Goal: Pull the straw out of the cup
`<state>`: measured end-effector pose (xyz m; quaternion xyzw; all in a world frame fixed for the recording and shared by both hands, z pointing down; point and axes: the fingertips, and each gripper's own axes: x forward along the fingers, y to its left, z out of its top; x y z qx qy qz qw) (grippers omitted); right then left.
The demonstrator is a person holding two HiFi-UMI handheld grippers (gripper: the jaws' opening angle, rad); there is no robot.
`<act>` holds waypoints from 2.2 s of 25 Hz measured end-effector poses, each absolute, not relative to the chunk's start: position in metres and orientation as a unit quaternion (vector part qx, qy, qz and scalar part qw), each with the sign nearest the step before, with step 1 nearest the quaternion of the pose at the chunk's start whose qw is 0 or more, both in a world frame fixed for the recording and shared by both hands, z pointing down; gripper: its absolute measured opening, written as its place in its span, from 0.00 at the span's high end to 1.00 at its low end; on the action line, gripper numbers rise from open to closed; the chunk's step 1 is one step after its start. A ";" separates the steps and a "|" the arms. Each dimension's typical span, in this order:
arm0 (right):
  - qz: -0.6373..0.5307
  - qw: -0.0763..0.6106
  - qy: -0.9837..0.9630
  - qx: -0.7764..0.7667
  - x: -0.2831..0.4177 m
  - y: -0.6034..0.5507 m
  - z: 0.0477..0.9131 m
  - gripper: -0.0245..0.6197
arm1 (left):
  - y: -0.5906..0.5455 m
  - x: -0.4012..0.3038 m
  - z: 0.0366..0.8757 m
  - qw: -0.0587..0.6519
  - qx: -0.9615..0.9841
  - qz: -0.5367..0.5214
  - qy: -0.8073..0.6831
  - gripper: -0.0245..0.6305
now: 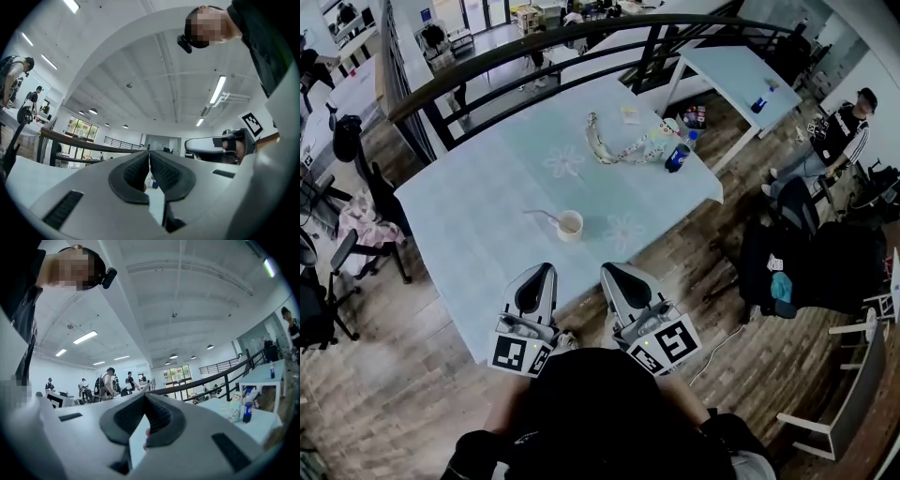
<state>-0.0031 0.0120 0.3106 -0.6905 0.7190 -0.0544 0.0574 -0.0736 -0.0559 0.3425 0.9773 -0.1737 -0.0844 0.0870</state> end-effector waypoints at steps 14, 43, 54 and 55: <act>-0.073 0.040 0.798 -0.597 0.061 -0.066 0.322 0.95 | -0.106 -0.018 0.363 0.089 0.953 -0.067 -0.281 0.94; -0.118 0.003 0.911 -0.394 0.135 -0.152 0.352 0.95 | -0.174 0.018 0.510 0.210 0.822 0.014 -0.530 0.79; -0.133 0.001 0.912 -0.388 0.144 -0.175 0.369 0.95 | -0.210 0.025 0.587 0.282 0.788 0.037 -0.547 0.72; -0.135 0.000 0.912 -0.388 0.145 -0.176 0.372 0.95 | -0.211 0.025 0.593 0.289 0.784 0.039 -0.548 0.72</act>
